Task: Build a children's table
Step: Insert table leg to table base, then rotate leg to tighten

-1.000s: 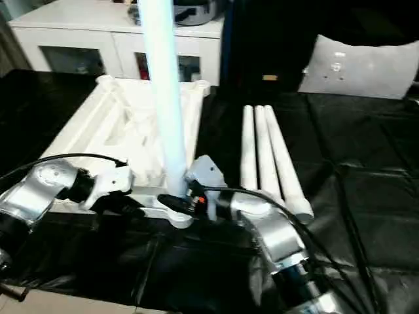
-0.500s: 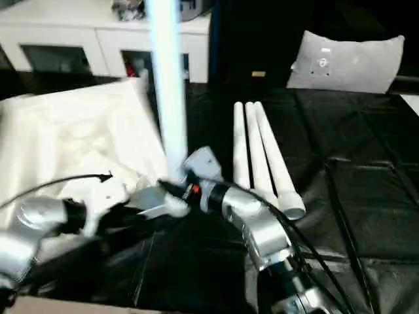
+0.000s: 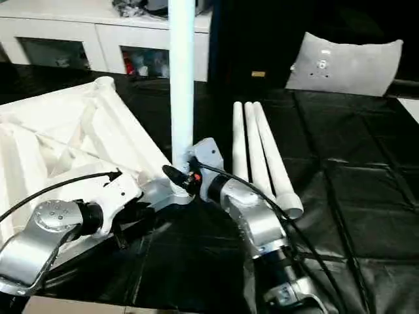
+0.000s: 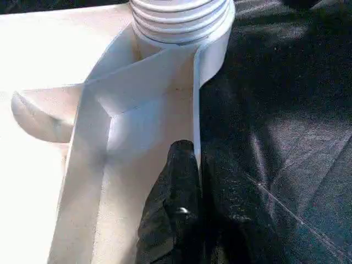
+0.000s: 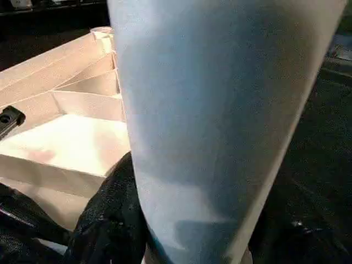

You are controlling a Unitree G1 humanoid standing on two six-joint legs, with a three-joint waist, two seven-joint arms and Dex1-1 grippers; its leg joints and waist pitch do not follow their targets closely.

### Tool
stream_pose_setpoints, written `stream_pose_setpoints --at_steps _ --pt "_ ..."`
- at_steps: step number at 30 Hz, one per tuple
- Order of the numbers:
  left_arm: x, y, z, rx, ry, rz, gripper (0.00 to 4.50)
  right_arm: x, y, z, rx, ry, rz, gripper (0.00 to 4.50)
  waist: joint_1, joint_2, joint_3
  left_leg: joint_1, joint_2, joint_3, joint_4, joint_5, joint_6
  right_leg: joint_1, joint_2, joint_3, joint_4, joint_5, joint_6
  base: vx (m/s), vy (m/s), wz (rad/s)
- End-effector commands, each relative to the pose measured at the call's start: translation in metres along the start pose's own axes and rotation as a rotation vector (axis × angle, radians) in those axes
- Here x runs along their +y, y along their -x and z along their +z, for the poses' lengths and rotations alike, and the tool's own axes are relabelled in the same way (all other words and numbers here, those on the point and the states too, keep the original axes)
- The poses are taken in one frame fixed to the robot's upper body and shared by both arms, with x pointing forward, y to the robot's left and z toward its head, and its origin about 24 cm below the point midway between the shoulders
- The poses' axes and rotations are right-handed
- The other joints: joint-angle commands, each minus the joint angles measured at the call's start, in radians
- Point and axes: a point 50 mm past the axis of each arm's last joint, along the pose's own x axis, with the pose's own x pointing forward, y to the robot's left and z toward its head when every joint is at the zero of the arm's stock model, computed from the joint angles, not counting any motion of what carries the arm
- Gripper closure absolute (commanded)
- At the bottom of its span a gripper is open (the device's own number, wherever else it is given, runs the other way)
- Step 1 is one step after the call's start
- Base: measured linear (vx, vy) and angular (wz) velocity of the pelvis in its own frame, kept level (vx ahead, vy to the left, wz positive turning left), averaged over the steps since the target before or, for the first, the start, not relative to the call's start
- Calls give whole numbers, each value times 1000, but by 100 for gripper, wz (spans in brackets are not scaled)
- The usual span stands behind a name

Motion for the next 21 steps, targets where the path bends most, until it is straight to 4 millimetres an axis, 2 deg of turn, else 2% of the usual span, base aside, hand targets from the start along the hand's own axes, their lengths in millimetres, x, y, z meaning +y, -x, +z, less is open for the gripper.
stream_pose_setpoints --at_steps 1,2,3,4,5,6,7,10,12,13,14,15,16,17,18,19,20,21 --pt "7 2 5 -7 -5 36 450 3 5 -45 181 -96 -22 203 2 16 -20 1 50 -43 -90 -453 7 6 -91 53 -122 -705 -41 0 0 0" --pt "9 2 6 -18 4 39 450 2 5 -45 177 -90 -30 187 4 23 -23 0 52 -44 -93 -445 7 11 -91 52 -120 -673 -50 0 0 0" --pt "9 2 7 -27 3 33 450 1 6 -45 175 -84 -35 185 2 19 -25 -2 54 -43 -96 -431 7 15 -89 51 -117 -626 -65 0 0 0" --pt "9 2 8 -31 -6 21 450 1 6 -45 171 -77 -41 180 4 26 -28 -3 55 -43 -96 -421 5 16 -90 54 -115 -598 -75 0 0 0" --pt "10 2 8 -36 -6 14 450 0 6 -45 168 -73 -46 170 6 23 -30 -3 57 -39 -95 -404 5 15 -88 57 -111 -544 -93 0 0 0" --pt "10 2 8 -40 -6 9 450 0 6 -45 165 -69 -51 155 7 28 -31 -3 57 -38 -96 -401 3 15 -86 58 -106 -519 -104 0 0 0" --pt "10 1 8 -49 -5 2 450 -1 7 -45 162 -65 -58 144 6 23 -31 -5 58 -35 -96 -391 4 18 -85 59 -102 -478 -120 0 0 0" --pt "13 1 7 -48 -16 -4 450 -2 9 -42 140 -59 -54 127 10 25 -39 -7 56 -29 -91 -336 11 26 -87 63 -94 -411 -150 0 0 0" --pt "18 1 6 -51 -27 -18 450 -3 15 -37 93 -56 -33 108 18 24 -42 -7 56 -23 -88 -291 21 29 -87 65 -92 -372 -163 0 0 0" --pt "20 1 5 -50 -35 -26 450 -3 18 -35 78 -52 -20 95 30 24 -49 -10 56 -19 -83 -237 32 35 -86 64 -84 -312 -173 0 0 0" --pt "21 1 5 -48 -43 -33 450 -3 20 -35 74 -48 -13 95 30 22 -49 -12 59 -19 -85 -216 33 38 -85 64 -79 -283 -178 0 0 0" --pt "22 1 4 -46 -57 -43 450 -3 23 -34 68 -41 -2 75 32 23 -50 -16 57 -19 -83 -184 41 40 -82 61 -75 -242 -190 0 0 0" --pt "23 1 4 -44 -67 -52 450 -3 25 -34 65 -36 4 69 34 23 -52 -14 58 -18 -81 -173 45 40 -82 61 -74 -230 -190 0 0 0" --pt "24 2 3 -45 -81 -74 450 -5 30 -34 64 -23 8 64 34 25 -56 -17 58 -17 -77 -136 49 46 -84 61 -66 -184 -201 0 0 0" --pt "24 3 2 -56 -111 -118 450 -8 38 -33 60 -5 9 57 36 19 -59 -20 56 -17 -74 -108 57 50 -83 60 -65 -156 -200 0 0 0" --pt "24 3 2 -56 -111 -118 450 -8 38 -33 60 -5 9 46 37 23 -62 -20 57 -17 -70 -62 66 51 -81 59 -53 -90 -213 0 0 0" --pt "23 3 1 -54 -140 -150 450 -9 43 -31 51 4 21 46 36 24 -63 -20 58 -17 -69 -46 69 51 -82 59 -48 -59 -223 0 0 0" --pt "24 4 -1 -49 -156 -174 450 -10 48 -27 39 16 35 32 37 24 -65 -19 56 -16 -65 -24 85 54 -82 58 -44 -4 -241 0 0 0"
